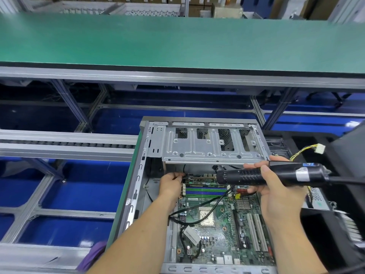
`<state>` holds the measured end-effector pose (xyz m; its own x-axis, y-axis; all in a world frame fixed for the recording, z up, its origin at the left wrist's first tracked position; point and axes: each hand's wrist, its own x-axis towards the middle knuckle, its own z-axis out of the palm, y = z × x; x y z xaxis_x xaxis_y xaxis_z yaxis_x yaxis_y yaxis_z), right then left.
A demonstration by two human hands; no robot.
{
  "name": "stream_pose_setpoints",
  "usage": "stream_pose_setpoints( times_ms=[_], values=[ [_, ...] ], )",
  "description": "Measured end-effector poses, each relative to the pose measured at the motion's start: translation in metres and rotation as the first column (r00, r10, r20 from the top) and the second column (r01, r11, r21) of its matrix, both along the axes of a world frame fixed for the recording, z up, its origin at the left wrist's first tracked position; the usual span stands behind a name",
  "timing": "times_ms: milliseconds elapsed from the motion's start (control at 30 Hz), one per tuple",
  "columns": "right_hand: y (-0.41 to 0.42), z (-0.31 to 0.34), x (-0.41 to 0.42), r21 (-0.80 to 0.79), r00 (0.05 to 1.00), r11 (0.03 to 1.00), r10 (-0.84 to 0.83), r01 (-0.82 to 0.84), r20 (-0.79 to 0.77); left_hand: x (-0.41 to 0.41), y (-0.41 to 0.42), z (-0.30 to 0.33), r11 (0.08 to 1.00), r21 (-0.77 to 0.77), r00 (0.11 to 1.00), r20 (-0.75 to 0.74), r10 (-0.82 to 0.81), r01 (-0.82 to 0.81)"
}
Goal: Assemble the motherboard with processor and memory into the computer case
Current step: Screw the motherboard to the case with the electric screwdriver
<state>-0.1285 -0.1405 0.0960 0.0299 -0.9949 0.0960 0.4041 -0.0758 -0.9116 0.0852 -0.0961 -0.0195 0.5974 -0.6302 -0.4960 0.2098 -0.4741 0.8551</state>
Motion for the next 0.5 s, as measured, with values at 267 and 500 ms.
stream_pose_setpoints(
  times_ms=[267,500],
  values=[
    [-0.0014,-0.0020,-0.0017,-0.004,1.000,1.000,0.011,-0.011,0.013,-0.0003,0.0021,-0.0003,0.999,-0.016,0.999,0.038,-0.032,0.033],
    [-0.0013,-0.0010,-0.0014,-0.016,1.000,1.000,0.015,-0.015,0.010,0.0012,0.0027,0.0032,0.995,0.035,0.963,0.251,-0.096,0.091]
  ],
)
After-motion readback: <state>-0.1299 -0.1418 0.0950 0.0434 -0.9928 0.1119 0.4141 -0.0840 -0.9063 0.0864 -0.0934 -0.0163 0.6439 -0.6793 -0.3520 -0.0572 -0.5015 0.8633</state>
